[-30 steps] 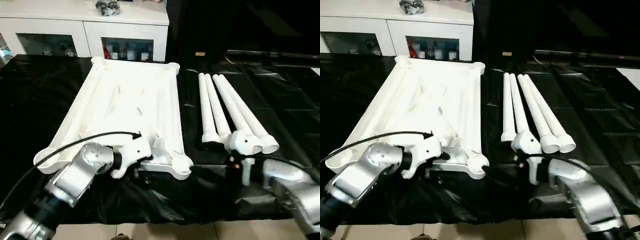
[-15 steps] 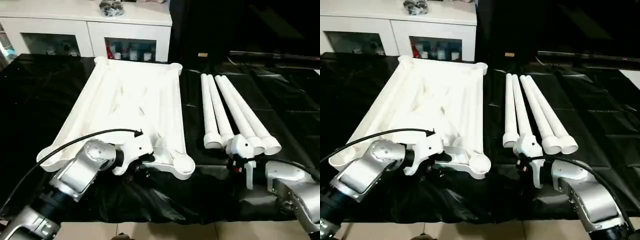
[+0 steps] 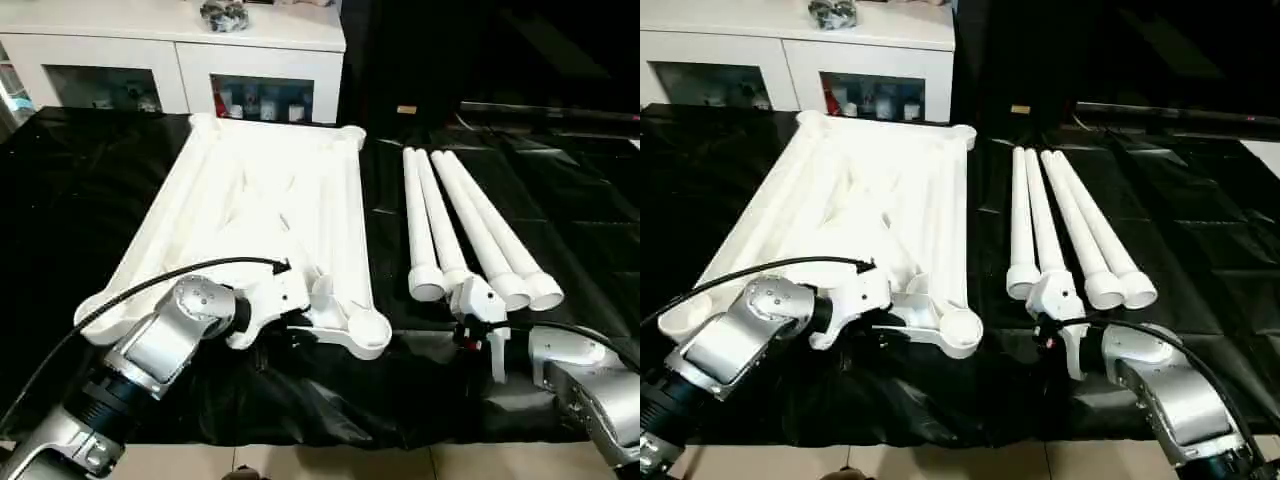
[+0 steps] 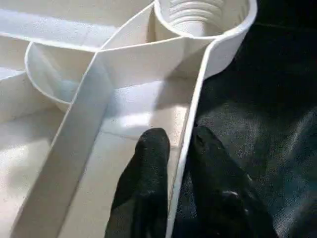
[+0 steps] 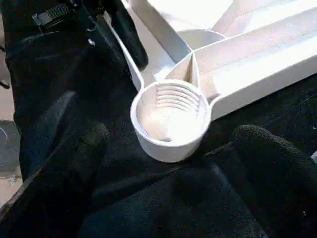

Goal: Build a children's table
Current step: Move table base

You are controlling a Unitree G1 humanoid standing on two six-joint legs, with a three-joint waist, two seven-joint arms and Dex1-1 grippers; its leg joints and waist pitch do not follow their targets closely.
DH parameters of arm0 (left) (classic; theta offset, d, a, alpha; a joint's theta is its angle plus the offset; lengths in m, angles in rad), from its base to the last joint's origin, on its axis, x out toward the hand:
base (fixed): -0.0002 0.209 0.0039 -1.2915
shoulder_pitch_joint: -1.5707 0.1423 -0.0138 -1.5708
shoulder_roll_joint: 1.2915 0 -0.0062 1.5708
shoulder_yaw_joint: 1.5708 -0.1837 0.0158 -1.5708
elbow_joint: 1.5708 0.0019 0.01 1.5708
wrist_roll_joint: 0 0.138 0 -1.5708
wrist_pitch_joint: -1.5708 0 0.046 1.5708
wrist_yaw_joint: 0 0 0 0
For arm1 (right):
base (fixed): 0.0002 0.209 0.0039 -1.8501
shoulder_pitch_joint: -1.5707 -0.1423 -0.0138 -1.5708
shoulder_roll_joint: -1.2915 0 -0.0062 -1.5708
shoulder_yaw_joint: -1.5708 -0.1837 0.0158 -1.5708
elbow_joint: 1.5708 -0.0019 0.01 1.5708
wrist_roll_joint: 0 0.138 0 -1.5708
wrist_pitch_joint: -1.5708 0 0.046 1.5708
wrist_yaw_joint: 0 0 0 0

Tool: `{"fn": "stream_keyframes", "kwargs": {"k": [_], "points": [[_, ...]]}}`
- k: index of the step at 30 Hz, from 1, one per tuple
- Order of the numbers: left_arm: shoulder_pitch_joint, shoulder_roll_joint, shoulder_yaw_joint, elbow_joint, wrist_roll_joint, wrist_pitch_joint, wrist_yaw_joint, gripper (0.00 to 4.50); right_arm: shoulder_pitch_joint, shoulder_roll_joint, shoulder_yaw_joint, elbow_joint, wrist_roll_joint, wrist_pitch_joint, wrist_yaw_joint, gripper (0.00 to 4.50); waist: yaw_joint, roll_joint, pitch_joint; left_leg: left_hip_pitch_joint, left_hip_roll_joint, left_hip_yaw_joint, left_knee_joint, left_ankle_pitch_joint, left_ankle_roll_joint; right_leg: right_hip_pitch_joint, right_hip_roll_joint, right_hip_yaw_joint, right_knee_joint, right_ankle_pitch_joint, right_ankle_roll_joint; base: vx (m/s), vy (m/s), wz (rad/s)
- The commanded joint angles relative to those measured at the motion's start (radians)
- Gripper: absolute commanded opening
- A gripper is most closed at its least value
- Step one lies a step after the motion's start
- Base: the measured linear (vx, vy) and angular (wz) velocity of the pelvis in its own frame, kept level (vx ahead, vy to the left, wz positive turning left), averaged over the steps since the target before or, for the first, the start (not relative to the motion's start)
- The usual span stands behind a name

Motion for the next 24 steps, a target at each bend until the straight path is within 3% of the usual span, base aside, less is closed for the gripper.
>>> {"fn": "stream_keyframes", "kwargs": {"k": [1, 5, 10, 16, 24], "points": [[0.001, -0.002, 0.003, -0.031, 0.011, 0.03, 0.023, 0.54, -0.008, -0.01, -0.005, -0.048, 0.009, 0.03, -0.012, 4.5, 0.002, -0.004, -0.051, 0.027, 0.088, -0.034, -0.078, -0.137, 0.045, 0.024, -0.093, 0.033, -0.057, -0.03, -0.263, 0.0, 0.0, 0.0], [0.031, -0.022, 0.038, -0.095, 0.019, 0.11, 0.097, 0.3, -0.005, -0.009, -0.007, -0.088, 0.011, 0.053, -0.025, 4.5, -0.005, -0.006, -0.05, 0.026, 0.088, -0.034, -0.077, -0.14, 0.048, 0.026, -0.095, 0.032, -0.057, -0.02, -0.271, 0.0, 0.0, 0.0], [0.072, -0.034, 0.051, -0.174, 0.028, 0.182, 0.147, 0.16, -0.005, -0.007, -0.003, -0.108, 0.006, 0.067, -0.037, 4.5, -0.011, -0.011, -0.046, 0.026, 0.087, -0.033, -0.078, -0.161, 0.041, 0.024, -0.092, 0.033, -0.064, -0.075, -0.262, 0.0, 0.0, 0.0], [0.098, -0.065, 0.069, -0.217, 0.039, 0.239, 0.219, 0.03, -0.014, -0.002, 0.006, -0.102, -0.004, 0.071, -0.046, 4.5, -0.008, -0.013, -0.045, 0.027, 0.087, -0.033, -0.078, -0.154, 0.044, 0.023, -0.091, 0.034, -0.065, -0.083, -0.256, 0.0, 0.0, 0.0], [0.077, -0.1, 0.095, -0.171, 0.059, 0.173, 0.3, 0.03, -0.032, 0.003, 0.014, -0.08, -0.014, 0.065, -0.05, 4.5, -0.007, -0.016, -0.046, 0.025, 0.086, -0.033, -0.076, -0.145, 0.049, 0.023, -0.091, 0.034, -0.066, -0.079, -0.243, 0.0, 0.0, 0.0]]}}
